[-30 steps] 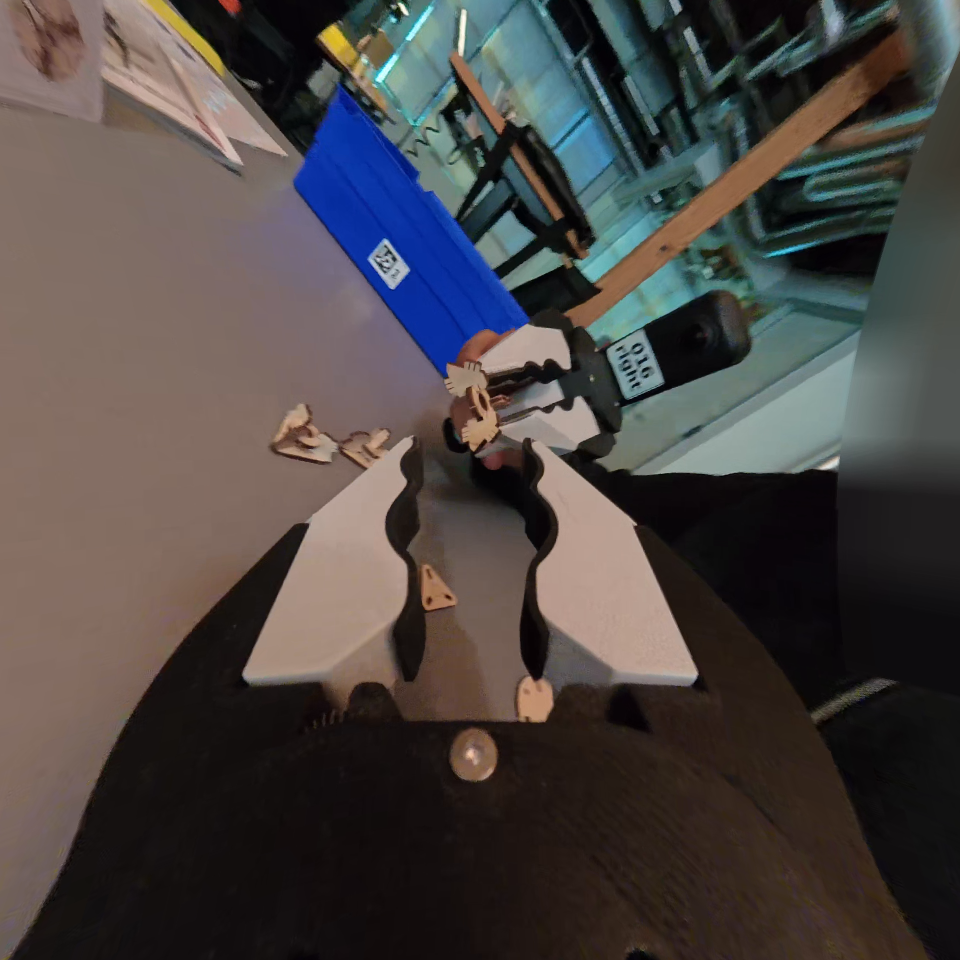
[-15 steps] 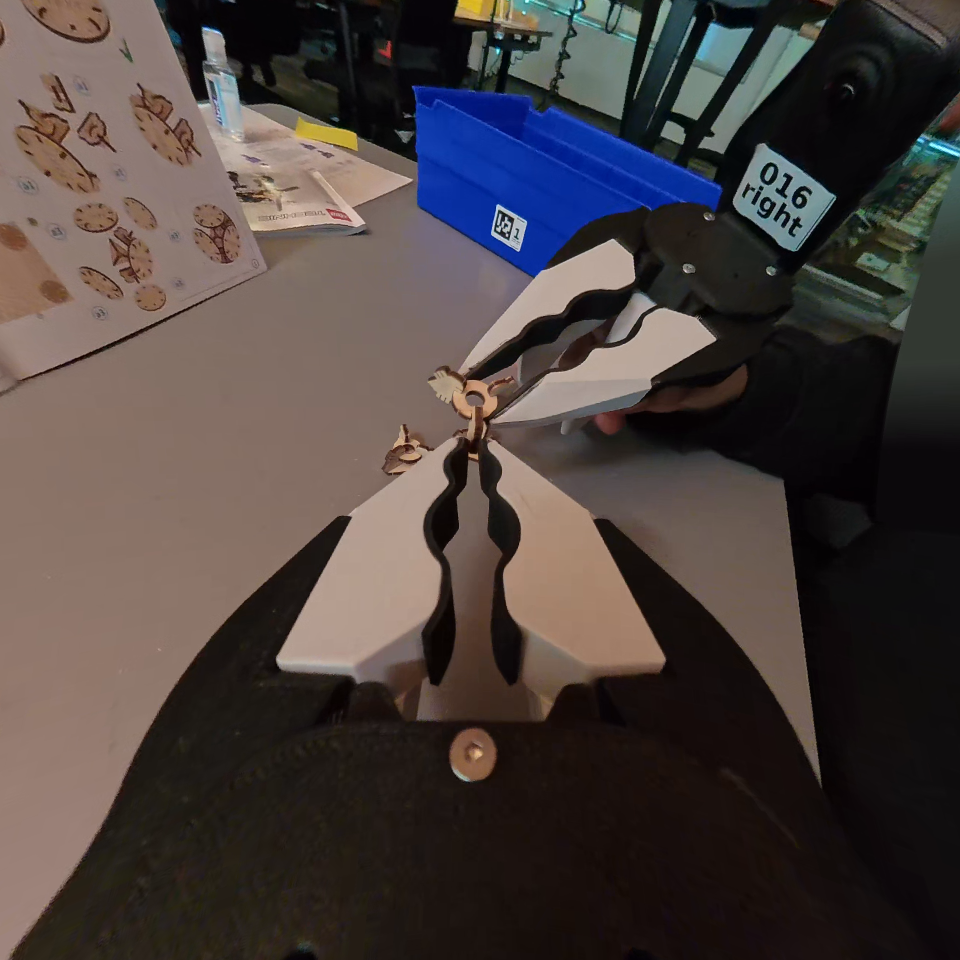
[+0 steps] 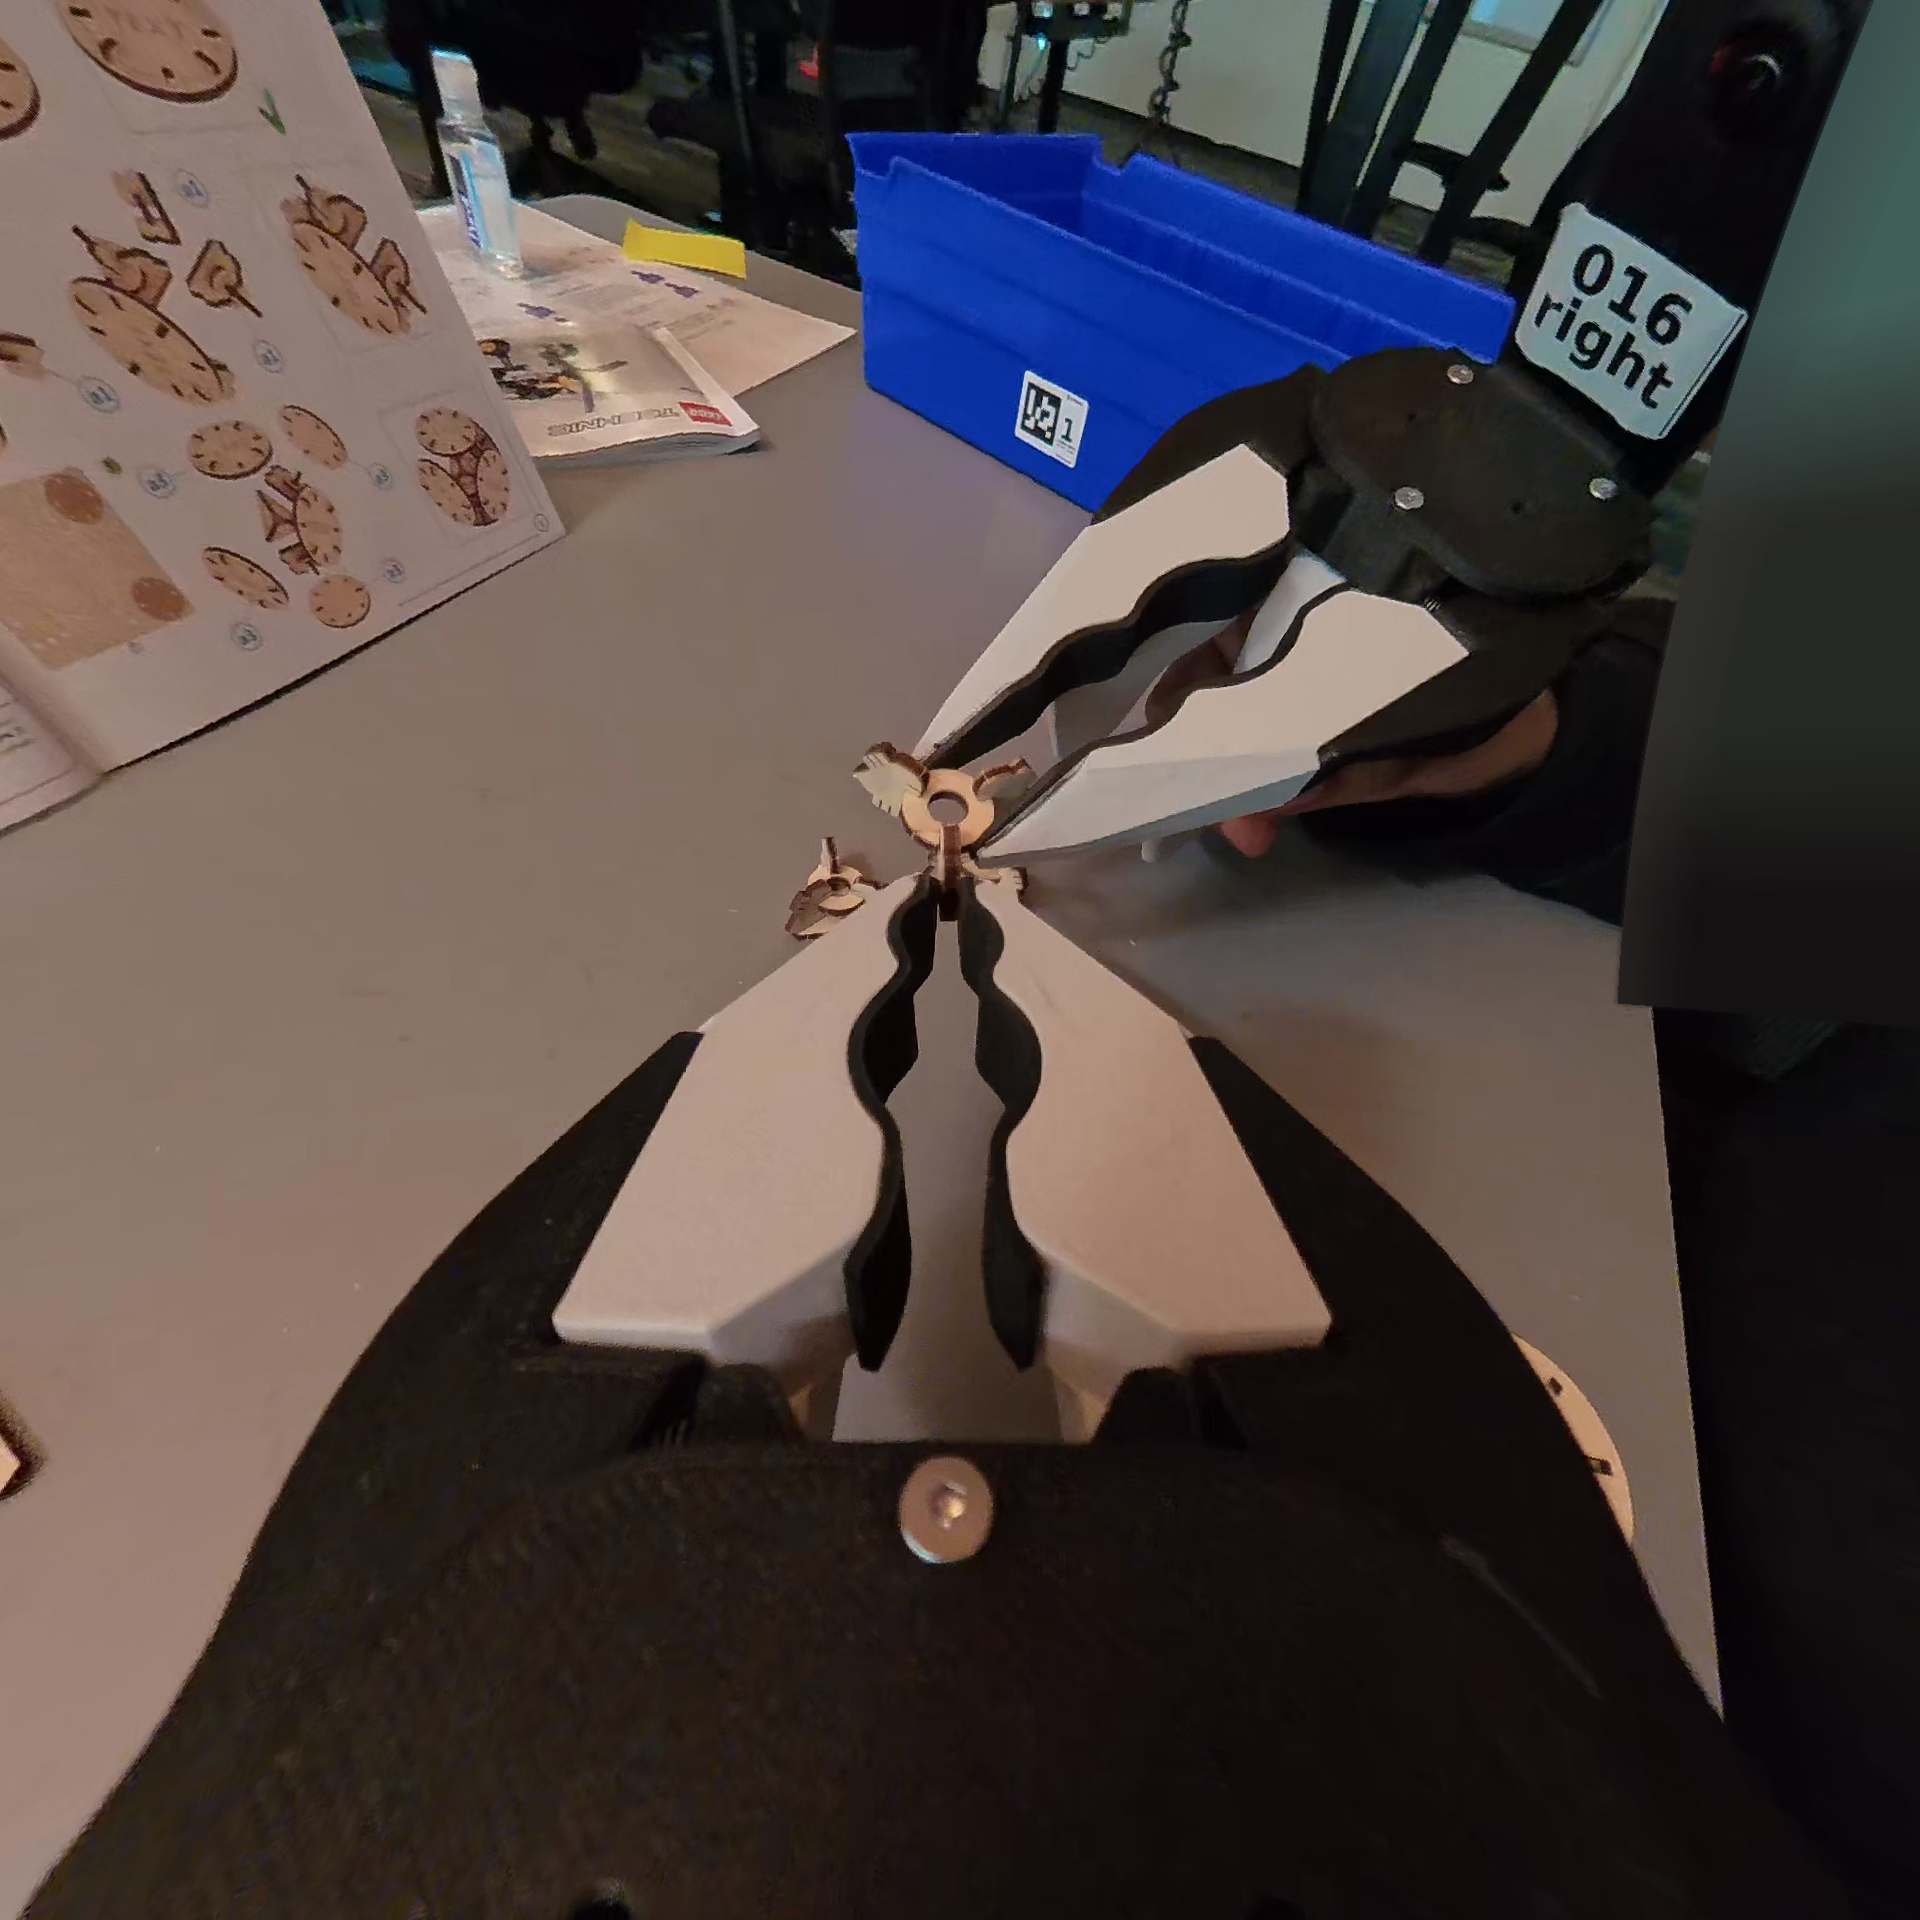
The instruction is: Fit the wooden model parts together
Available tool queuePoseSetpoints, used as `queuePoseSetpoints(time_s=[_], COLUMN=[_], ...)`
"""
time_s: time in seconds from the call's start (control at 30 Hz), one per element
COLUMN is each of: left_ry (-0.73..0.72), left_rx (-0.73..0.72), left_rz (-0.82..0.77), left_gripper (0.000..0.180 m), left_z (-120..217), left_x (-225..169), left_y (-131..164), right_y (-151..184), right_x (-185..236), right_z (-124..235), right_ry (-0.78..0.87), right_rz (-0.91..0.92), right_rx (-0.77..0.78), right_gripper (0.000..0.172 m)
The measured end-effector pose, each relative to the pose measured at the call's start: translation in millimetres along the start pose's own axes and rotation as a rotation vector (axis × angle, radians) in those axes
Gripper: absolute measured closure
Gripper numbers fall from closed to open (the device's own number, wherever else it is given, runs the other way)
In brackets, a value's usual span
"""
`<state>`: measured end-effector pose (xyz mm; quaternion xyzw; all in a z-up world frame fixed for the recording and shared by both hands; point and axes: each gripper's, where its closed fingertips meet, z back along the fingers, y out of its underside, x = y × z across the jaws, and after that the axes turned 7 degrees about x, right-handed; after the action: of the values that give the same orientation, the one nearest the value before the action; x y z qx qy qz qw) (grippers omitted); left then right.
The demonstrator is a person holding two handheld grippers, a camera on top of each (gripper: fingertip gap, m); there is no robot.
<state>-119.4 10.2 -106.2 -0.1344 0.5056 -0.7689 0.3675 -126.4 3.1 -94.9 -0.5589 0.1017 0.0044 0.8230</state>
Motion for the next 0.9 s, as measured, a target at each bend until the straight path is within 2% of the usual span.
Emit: queuePoseSetpoints(time_s=[0.57,0.77,0.9], left_ry=[-0.098,-0.125,-0.136], left_rx=[0.081,0.117,0.171], left_rz=[-0.088,-0.1,-0.097], left_gripper=[0.18,0.18,0.18], left_z=[-4.5,-6.6,-10.4], left_x=[-1.0,-0.8,1.2], left_y=[6.5,10.1,18.1], right_y=[4.1,7.2,13.8], right_x=[5.3,6.8,8.1], right_z=[-0.8,-0.9,-3.7], right_ry=[-0.029,0.017,0.107], right_rz=[0.027,0.143,0.338], right_rx=[0.027,0.072,0.142], right_gripper=[0.157,0.157,0.157])
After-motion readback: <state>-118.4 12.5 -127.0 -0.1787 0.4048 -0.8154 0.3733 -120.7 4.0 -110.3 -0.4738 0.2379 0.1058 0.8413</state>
